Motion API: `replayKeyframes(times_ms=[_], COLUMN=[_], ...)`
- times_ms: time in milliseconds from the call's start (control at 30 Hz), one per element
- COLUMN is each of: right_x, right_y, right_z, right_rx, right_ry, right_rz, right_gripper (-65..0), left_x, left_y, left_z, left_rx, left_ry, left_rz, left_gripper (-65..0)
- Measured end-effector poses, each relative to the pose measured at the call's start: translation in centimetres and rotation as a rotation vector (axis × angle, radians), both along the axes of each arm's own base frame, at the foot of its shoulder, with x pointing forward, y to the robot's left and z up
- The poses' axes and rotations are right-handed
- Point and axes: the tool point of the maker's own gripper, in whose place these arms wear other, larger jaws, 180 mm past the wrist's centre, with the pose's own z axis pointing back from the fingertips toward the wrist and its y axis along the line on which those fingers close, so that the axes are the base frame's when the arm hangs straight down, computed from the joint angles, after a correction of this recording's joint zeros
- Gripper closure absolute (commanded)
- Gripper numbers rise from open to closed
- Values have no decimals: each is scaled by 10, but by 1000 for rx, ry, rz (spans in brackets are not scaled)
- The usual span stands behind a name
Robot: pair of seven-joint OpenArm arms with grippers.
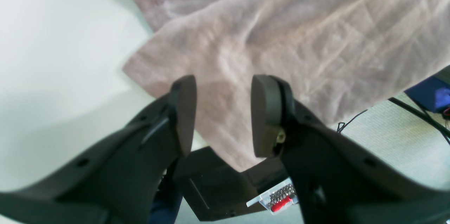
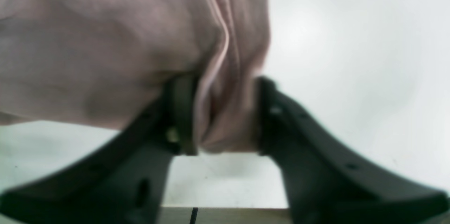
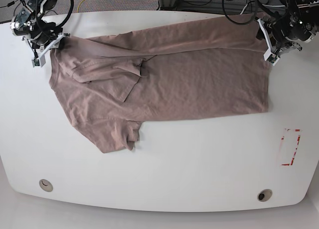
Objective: Fold the T-shirt properly
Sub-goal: 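Open the right gripper and regrasp the shirt edge, then hold the shirt edge with both grippers and pull it taut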
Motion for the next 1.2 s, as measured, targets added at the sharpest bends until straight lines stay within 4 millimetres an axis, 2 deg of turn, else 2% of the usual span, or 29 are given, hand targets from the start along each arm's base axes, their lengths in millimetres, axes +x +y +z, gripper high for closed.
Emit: replayKeyframes(times_ms=[33,100,300,467,667,833,1067,1200], right_x=[0,0,-2,-9,-16,-17,-17,-17], right_y=[0,1,-2,-9,-12,-13,-12,-12], right_z=[0,0,0,1,1,1,0,0], right_rx=[1,3,-7,-27,-34,-38,-36,-36], right_ry=[-1,-3,7,28,43,47,46,47], right_rz=[1,1,4,14,13,14,13,13], right_gripper=[-57,-41,-67,-71,-71,-71,-71,-71], left_x=[2,6,8,0,12,13,30,34], left_y=[0,0,-3,11,11,19,19,26], left_z=[0,1,-10,-20,-15,-12,-5,-2], left_rx=[0,7,5,61,51,79,78,97], left_ry=[-3,-11,17,76,40,46,-2,-2], left_rz=[1,-3,-22,-1,-9,-10,-11,-22], left_gripper=[-239,-239,-239,-239,-239,-239,-240,-240])
